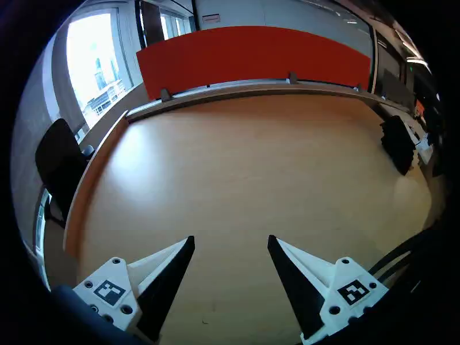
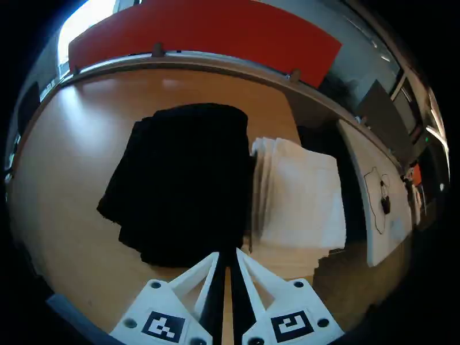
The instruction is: Fold towel
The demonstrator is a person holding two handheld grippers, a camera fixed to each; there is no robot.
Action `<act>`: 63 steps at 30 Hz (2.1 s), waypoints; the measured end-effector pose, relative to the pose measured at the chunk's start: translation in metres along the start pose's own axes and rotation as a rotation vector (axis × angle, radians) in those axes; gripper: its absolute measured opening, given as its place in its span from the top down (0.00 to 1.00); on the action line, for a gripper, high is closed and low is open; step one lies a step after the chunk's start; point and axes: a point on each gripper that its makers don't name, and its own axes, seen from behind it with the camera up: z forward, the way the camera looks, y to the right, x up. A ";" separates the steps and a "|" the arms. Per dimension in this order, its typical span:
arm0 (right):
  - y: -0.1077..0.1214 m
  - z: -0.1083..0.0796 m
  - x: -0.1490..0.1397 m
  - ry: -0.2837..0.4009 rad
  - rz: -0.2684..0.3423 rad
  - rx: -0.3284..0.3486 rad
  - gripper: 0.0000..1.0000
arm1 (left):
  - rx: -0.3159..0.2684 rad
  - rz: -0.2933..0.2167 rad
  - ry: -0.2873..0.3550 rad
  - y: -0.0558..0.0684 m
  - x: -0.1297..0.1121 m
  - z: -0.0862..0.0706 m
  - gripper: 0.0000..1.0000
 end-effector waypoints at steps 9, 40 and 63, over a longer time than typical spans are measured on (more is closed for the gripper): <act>0.004 -0.009 -0.001 0.019 0.013 -0.026 0.51 | -0.006 0.005 0.006 0.001 0.001 0.001 0.06; -0.025 -0.041 0.018 0.175 0.134 -0.050 0.01 | 0.000 -0.018 0.050 -0.009 0.013 -0.003 0.06; -0.026 -0.092 0.067 0.492 0.311 -0.165 0.01 | 0.021 -0.062 0.109 -0.019 0.030 -0.010 0.06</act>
